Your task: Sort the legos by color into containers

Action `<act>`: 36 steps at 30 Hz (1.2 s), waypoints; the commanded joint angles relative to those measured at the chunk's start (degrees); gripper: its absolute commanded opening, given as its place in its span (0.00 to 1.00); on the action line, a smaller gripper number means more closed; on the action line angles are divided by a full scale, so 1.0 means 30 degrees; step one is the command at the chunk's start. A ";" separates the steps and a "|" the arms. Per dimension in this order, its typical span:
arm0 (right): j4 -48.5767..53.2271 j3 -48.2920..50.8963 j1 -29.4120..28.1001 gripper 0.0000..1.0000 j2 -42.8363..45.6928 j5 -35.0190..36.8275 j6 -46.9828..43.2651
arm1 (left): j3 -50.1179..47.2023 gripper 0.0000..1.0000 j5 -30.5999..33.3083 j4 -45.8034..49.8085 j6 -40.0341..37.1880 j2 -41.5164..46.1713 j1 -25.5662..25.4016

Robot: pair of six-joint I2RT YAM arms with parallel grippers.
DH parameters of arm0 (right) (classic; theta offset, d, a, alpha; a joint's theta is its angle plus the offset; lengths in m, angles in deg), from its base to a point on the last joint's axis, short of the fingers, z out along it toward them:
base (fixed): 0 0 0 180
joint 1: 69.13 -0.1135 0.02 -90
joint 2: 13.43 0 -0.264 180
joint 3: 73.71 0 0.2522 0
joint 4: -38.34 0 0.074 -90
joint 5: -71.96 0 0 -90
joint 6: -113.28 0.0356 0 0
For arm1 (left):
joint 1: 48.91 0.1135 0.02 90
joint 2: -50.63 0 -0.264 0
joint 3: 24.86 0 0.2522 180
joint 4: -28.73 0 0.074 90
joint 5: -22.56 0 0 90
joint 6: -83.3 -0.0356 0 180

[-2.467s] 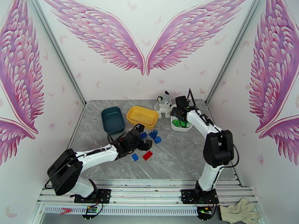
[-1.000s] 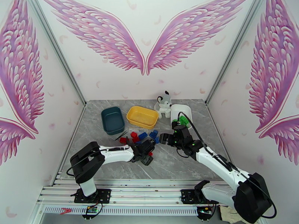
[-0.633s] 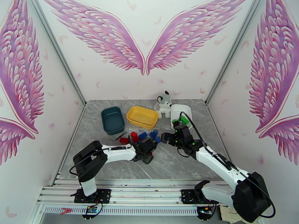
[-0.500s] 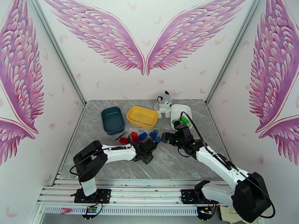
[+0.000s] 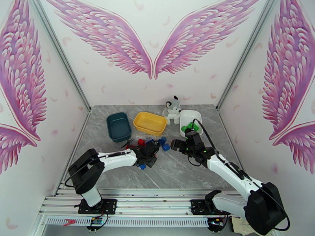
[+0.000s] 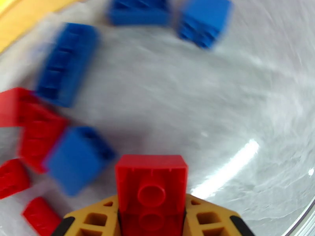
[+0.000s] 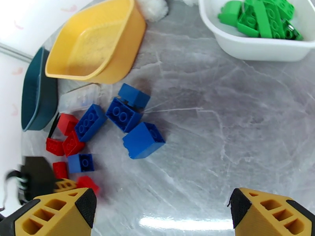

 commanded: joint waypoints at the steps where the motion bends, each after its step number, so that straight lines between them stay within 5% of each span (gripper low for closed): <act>1: 0.0768 -0.0307 -0.1167 0.97 0.0345 0.2549 0.0660 | -0.0027 0.29 0.1452 0.0660 0.0615 0.2048 0.1541; 8: 0.0738 -0.1447 -0.3237 0.99 -0.0440 0.1879 -0.0846 | 0.1721 0.31 0.1860 0.1245 0.0703 0.3289 0.5821; 12: 0.1912 -0.3256 -0.5181 0.99 -0.2677 0.2428 -0.1745 | 0.3787 0.32 0.1789 0.1321 0.0660 0.1890 0.7713; 18: 0.0991 -0.3579 -0.5764 0.99 -0.4861 0.0099 -0.1928 | 0.7389 0.32 0.1479 0.1966 0.0733 -0.0930 0.9891; 20: 0.0656 -0.3566 -0.5963 0.99 -0.5119 -0.0393 -0.2132 | 0.8017 0.37 0.1446 0.2151 0.0885 -0.1460 1.0505; 22: 0.0507 -0.3580 -0.6156 0.99 -0.5170 -0.0777 -0.2330 | 0.8119 0.54 0.1257 0.2111 0.1152 -0.1448 1.1014; 25: -0.0400 -0.2944 -0.6356 0.99 -0.4480 -0.1437 -0.2567 | 0.7422 0.72 0.0992 0.1624 0.1592 -0.0623 1.1130; 31: -0.0930 -0.2405 -0.6497 0.99 -0.3275 -0.1773 -0.2749 | 0.4102 0.76 0.0896 0.0109 0.2930 0.2450 0.9791; 36: -0.1160 -0.2277 -0.6594 0.99 -0.3305 -0.2079 -0.2540 | -0.0131 0.82 0.2830 -0.1178 0.4039 0.5415 0.7249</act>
